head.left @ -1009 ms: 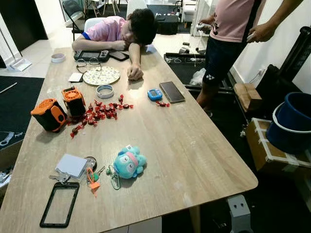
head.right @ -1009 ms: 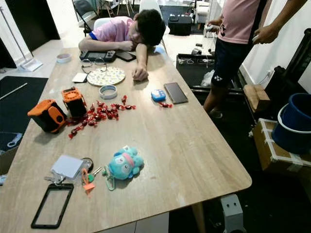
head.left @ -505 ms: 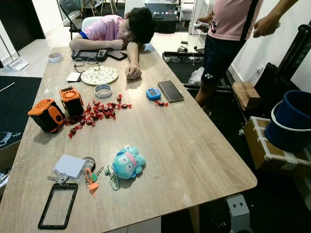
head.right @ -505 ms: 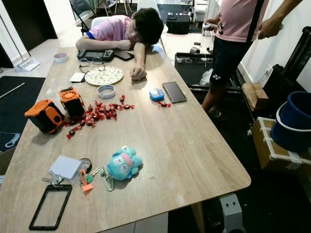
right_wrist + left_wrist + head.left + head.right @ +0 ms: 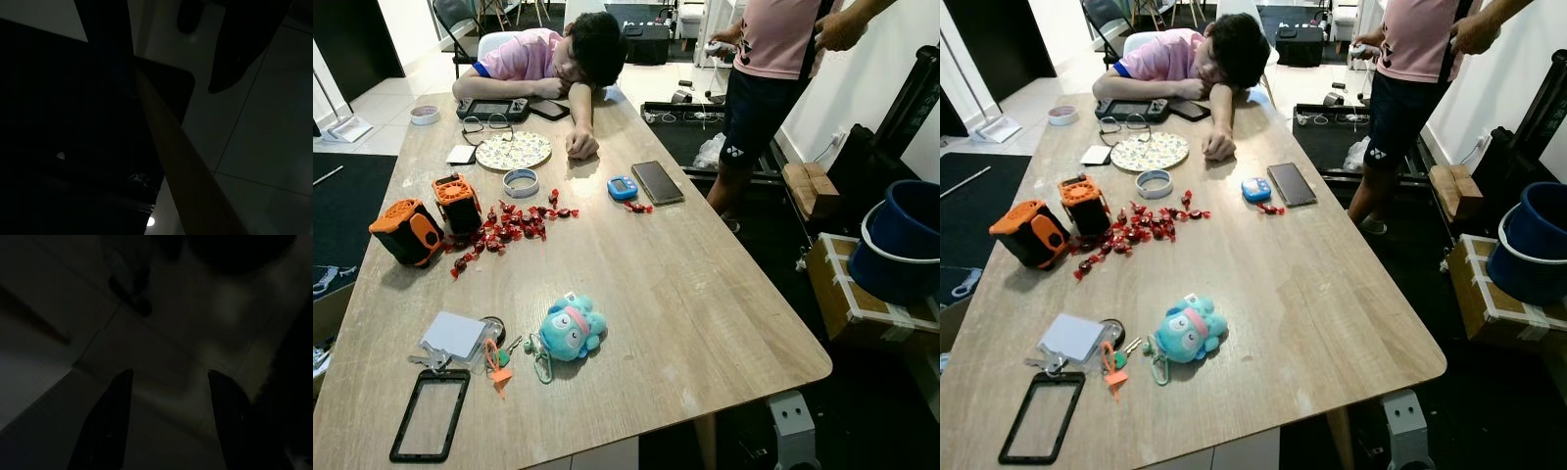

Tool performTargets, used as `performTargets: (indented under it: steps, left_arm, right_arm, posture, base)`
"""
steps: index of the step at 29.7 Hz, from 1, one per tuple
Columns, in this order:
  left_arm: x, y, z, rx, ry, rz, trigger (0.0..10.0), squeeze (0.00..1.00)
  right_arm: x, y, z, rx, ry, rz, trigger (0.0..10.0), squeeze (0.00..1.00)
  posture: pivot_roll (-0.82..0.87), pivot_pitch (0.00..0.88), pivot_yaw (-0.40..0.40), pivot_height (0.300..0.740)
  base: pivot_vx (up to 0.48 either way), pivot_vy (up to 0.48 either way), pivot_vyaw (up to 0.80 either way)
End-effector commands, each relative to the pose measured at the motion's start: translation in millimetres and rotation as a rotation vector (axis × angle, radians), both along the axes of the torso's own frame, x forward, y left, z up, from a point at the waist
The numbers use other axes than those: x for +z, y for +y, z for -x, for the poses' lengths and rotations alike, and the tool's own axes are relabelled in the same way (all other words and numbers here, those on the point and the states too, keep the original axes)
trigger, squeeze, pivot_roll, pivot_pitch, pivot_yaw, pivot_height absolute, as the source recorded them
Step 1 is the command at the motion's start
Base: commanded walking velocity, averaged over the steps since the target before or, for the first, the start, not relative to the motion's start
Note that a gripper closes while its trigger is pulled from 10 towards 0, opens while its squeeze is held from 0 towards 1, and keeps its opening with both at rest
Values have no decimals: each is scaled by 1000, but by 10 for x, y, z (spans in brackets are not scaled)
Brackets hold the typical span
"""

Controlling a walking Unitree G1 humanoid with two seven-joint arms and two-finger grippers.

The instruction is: Hang keys on a hook

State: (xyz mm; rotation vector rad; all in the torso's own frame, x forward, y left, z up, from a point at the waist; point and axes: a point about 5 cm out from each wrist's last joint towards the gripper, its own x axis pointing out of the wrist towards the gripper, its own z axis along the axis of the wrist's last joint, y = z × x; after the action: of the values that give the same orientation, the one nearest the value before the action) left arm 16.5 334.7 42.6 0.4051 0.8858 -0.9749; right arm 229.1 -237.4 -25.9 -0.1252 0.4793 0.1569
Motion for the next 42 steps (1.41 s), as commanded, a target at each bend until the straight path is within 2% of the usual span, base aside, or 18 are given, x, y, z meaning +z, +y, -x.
performTargets:
  steps: [1,2,6,11,12,13,14,19,21,24,27,29,30,31,33,37,41,42]
  left_arm:
    - [294,-147,-289,6,-30,108,10000,0]
    - [294,-147,-289,6,-30,108,10000,0]
    - [566,-408,-489,-25,-51,224,10000,0]
    - [656,-477,-550,-26,-57,273,10000,0]
    - [804,-580,-653,-2,-69,354,10000,0]
    - [804,-580,-653,-2,-69,354,10000,0]
    - [930,-672,-748,22,-85,426,10000,0]
    - [1107,-820,-942,121,-133,527,10000,0]
    - [1207,-907,-1126,195,-200,598,10000,0]
    - [1281,-964,-1301,264,-279,647,10000,0]
    - [1336,-1008,-1604,390,-467,633,10000,0]
    - [1357,-1019,-1641,409,-487,630,10000,0]
    - [1381,-1038,-1726,443,-552,608,10000,0]
    - [1381,-1038,-1726,443,-552,608,10000,0]
    - [1416,-1065,-1832,492,-637,557,10000,0]
    - [1420,-1094,-1885,510,-735,425,10000,0]
    - [1410,-1092,-1902,548,-749,395,10000,0]
    - [1361,-1090,-1866,542,-740,334,10000,0]
  right_arm:
    - [3,8,-9,4,1,0,10000,0]
    - [3,8,-9,4,1,0,10000,0]
    - [9,11,-22,5,0,1,10000,0]
    - [10,12,-24,4,-1,1,10000,0]
    - [6,17,-21,5,1,0,10000,0]
    - [6,17,-21,5,1,0,10000,0]
    - [0,23,-17,6,3,0,10000,0]
    - [-4,31,-16,9,5,0,10000,0]
    - [-4,47,-24,10,4,-2,10000,0]
    - [-1,66,-34,12,0,-6,10000,0]
    - [4,84,-43,15,-6,-11,10000,0]
    - [3,87,-42,15,-7,-12,10000,0]
    - [5,100,-49,13,-10,-16,10000,0]
    - [5,100,-49,13,-10,-16,10000,0]
    - [13,142,-71,16,-20,-25,10000,0]
    - [75,314,-170,55,-72,-62,10000,0]
    - [112,398,-220,78,-98,-75,10000,0]
    - [170,520,-287,112,-133,-99,10000,0]
  posture:
    - [243,148,-3,740]
    - [243,148,-3,740]
    - [241,145,-1,740]
    - [242,147,0,740]
    - [241,148,0,740]
    - [241,148,0,740]
    - [242,151,1,740]
    - [242,152,2,740]
    - [236,152,1,740]
    - [233,152,0,740]
    - [230,152,2,740]
    - [226,151,2,740]
    - [225,151,3,740]
    - [225,151,3,740]
    - [223,151,2,740]
    - [223,152,-2,740]
    - [223,152,-2,740]
    - [229,155,-16,740]
  base:
    - [0,0,0]
    - [0,0,0]
    - [0,0,0]
    - [0,0,0]
    - [0,0,0]
    - [0,0,0]
    - [0,0,0]
    - [0,0,0]
    - [0,0,0]
    - [0,0,0]
    - [0,0,0]
    - [0,0,0]
    - [0,0,0]
    - [0,0,0]
    - [0,0,0]
    - [0,0,0]
    - [0,0,0]
    - [0,0,0]
